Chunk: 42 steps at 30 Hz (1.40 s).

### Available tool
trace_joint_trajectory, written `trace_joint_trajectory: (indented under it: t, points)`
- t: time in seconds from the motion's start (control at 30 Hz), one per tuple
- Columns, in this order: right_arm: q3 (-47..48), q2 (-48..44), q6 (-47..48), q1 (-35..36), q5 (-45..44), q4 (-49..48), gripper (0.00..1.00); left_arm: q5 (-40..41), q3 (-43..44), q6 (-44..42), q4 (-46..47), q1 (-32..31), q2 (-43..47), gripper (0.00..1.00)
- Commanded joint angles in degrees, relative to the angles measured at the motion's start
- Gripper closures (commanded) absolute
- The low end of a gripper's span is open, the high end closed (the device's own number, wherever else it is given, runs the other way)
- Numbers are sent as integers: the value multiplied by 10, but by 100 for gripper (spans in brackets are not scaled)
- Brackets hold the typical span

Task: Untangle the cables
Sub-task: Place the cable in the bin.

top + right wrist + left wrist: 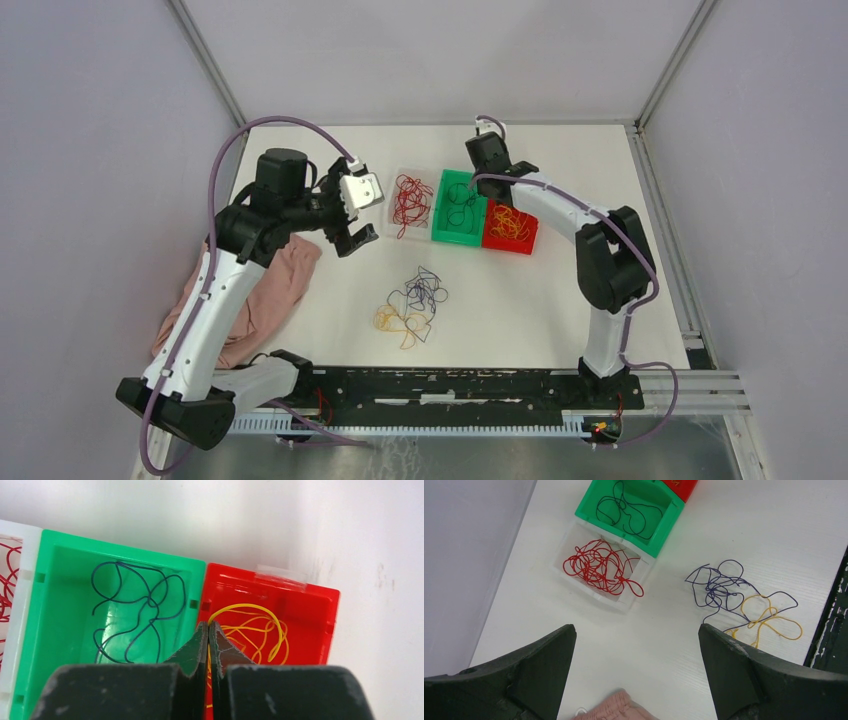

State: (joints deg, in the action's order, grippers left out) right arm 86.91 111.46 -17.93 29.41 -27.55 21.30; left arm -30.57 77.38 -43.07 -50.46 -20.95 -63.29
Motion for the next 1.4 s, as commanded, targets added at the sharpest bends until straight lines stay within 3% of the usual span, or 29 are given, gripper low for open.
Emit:
trace_joint_trajectory:
  t: [0.0,0.37,0.9,0.97,1.2,1.37]
  points:
    - [-37,-64,-17,-20,-7,-29,99,-11,17,13,16,4,13,1]
    - [-129,-71,-72,-68,95,-101,100,-9,21,11,14,4,15,1]
    - [-124,2,-102,-84,173,-125,99,-4,21,1,15,4,10,1]
    - [-125,0,-104,-86,184,-127,94,-5,20,1,14,4,9,1]
    - [-93,-35,-90,-95,212,-107,60,-8,28,3,13,4,8,1]
    - [-84,-49,-80,-103,220,-92,56,-10,32,4,13,4,10,1]
